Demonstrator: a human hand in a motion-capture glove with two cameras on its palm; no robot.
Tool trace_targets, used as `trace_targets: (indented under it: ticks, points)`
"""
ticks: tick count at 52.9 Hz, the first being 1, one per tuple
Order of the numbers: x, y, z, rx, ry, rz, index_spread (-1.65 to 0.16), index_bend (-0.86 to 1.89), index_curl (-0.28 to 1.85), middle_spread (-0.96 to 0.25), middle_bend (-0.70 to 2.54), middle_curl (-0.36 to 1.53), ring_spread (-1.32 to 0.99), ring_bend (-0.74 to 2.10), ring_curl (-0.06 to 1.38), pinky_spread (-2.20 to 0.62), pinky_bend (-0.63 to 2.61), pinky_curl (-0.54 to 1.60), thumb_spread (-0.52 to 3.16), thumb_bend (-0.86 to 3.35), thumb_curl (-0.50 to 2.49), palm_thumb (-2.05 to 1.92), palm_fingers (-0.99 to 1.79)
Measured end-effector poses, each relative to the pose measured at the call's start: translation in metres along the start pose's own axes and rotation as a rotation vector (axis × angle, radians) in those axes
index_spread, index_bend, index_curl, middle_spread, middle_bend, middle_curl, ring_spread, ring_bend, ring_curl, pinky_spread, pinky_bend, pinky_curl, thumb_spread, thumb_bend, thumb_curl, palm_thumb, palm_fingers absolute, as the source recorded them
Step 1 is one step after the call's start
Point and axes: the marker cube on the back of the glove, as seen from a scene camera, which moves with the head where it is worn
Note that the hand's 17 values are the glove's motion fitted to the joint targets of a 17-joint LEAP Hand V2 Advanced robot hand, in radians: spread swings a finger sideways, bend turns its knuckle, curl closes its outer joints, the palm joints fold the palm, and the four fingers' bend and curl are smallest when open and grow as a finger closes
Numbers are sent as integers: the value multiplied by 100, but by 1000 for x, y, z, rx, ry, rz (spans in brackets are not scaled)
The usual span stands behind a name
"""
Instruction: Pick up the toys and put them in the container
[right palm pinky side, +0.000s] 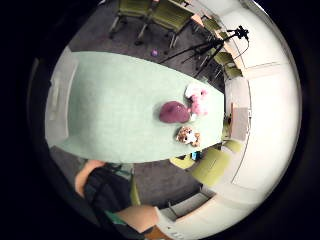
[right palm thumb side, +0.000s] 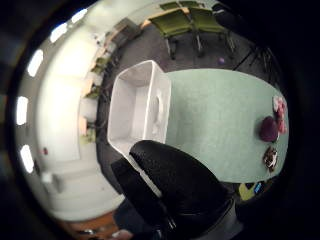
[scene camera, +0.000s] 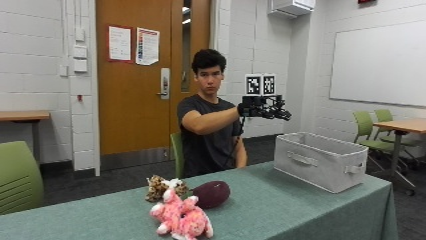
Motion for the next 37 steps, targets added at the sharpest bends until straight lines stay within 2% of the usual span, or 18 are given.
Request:
trace_targets:
  ticks: [5, 12, 25, 37]
  points:
    - [-1, -1, 2, -2, 3, -5, -17, 20, 9, -7, 25, 9, -15, 15, 2, -5, 46, 14, 63, -10, 0, -15, 13]
    - [1, 0, 3, -12, 9, -7, -23, 21, 16, -10, 26, 14, -21, 16, 3, -6, 49, 19, 85, -11, 2, -16, 9]
    - [23, -1, -1, 8, 29, -10, -26, 21, 25, -11, 27, 22, -25, 18, 8, -7, 50, 24, 95, -12, 4, -18, 6]
    - [77, 1, 7, 22, 16, 34, -27, 19, 30, -12, 28, 27, -27, 18, 11, -7, 51, 27, 93, -12, 6, -19, 4]
